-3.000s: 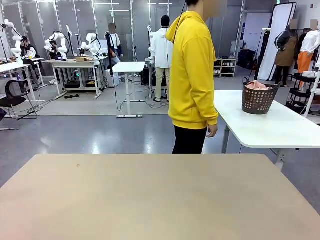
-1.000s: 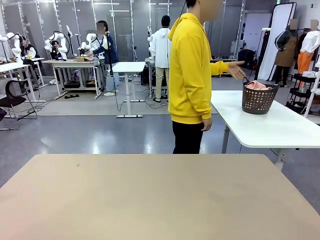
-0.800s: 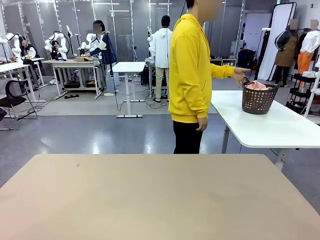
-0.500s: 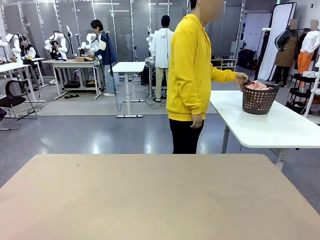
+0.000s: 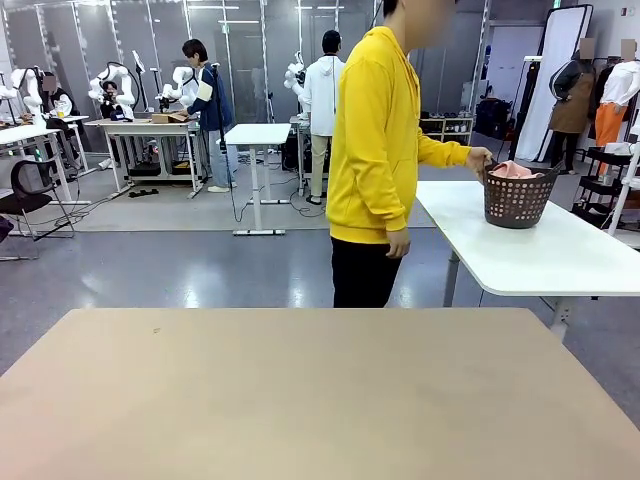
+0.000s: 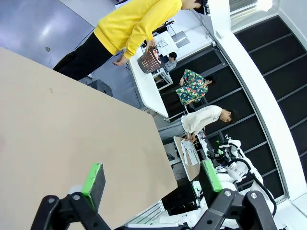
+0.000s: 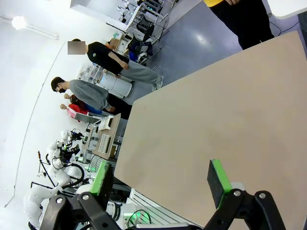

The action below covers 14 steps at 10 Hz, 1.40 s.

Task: Fold the towel.
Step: Grab the top end of the 100 cm Hotel Towel extended by the human.

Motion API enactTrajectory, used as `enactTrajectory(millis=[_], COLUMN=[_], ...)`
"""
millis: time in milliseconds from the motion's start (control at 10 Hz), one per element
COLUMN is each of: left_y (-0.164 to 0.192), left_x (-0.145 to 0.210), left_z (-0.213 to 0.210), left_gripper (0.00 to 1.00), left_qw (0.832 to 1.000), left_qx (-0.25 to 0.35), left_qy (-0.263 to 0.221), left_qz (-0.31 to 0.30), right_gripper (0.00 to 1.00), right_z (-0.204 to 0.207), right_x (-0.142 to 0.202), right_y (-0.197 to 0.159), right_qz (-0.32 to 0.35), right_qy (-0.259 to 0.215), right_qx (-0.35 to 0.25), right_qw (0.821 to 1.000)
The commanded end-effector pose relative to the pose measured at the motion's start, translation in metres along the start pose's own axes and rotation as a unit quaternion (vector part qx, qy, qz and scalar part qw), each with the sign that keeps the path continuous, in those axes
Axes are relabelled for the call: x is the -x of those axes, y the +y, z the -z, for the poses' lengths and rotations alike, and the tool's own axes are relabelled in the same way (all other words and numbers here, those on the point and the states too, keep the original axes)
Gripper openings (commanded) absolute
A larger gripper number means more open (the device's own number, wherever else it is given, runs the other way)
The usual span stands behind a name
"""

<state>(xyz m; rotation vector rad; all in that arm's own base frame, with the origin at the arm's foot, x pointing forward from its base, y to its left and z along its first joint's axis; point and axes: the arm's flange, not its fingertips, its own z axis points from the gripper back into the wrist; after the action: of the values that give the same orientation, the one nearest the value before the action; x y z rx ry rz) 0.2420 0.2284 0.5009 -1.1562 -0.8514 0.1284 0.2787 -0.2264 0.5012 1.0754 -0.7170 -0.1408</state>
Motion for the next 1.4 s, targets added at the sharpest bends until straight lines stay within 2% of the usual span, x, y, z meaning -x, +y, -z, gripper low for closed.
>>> enactTrajectory(millis=[0, 1300], left_y=[-0.0015, -0.0015], left_x=[-0.0043, -0.0043], left_z=[-0.0007, -0.0007], left_gripper=[1.0, 1.0], left_qw=[1.0, 1.0], left_qx=[0.009, 0.009], left_qy=[-0.003, -0.003], left_qz=[0.002, 0.002], right_gripper=[1.0, 1.0], right_z=[-0.0007, -0.0007], right_x=[-0.0028, -0.0028], right_y=[0.0012, 0.0012], right_qz=[-0.001, -0.001], right_qy=[-0.005, -0.005], right_qx=[-0.006, -0.006], right_qw=[1.0, 1.0])
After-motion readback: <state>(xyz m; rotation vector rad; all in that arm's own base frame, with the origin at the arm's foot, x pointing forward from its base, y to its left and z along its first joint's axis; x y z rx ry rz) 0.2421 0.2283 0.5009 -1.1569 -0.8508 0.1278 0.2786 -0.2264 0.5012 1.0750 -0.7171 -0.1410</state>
